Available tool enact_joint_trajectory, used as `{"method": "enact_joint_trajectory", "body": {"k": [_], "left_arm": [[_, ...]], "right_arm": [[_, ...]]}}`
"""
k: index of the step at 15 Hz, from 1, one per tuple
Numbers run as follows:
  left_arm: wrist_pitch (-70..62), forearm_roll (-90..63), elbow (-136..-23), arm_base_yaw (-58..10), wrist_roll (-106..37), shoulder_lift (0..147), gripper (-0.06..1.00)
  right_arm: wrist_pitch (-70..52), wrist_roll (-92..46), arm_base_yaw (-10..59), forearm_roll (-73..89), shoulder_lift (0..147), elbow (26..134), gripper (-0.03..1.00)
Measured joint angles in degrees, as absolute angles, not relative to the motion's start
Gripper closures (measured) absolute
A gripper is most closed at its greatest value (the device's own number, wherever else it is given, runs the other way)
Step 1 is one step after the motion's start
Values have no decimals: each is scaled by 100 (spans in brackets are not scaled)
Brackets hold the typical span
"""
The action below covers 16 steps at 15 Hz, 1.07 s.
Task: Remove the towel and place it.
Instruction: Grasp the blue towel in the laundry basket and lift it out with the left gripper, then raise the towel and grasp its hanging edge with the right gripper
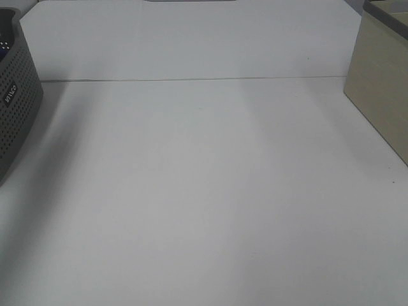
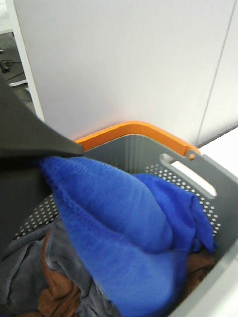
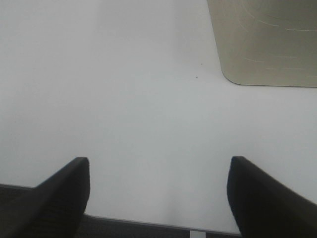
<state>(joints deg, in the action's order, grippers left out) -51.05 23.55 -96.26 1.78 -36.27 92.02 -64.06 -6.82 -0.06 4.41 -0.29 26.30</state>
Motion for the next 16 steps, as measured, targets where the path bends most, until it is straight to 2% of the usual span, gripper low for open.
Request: {"method": "enact_joint_trajectory", "body": {"k": [4, 6, 10, 13, 14, 15, 16], "left_arm": [[-4996, 2916, -9626, -825, -3799, 8359, 94], [-4761, 3415, -9626, -1650, -3816, 7935, 94], [-4658, 4034, -9626, -2974, -4005, 7672, 94], [-4652, 4217, -9626, -3484, -4269, 7683, 94], [-4652, 4263, -9626, -3615, -4291, 7683, 94], [-4652, 4297, -9626, -3845, -4309, 7706, 94], [-4652, 4297, -9626, -3908, -4309, 7729, 94]], "right_arm": [[-6406, -682, -6, 441, -29, 2630, 21], [-6331, -710, -6, 498, -17, 2636, 21], [-5592, -1748, -6, 1564, 573, 2722, 21], [-4796, -3804, -6, 3621, 1644, 2722, 21], [-4652, -4710, -6, 4286, 2063, 2722, 21], [-4612, -6440, -6, 5775, 2997, 2722, 21], [-4641, -6916, -6, 6159, 3272, 2722, 21]]}}
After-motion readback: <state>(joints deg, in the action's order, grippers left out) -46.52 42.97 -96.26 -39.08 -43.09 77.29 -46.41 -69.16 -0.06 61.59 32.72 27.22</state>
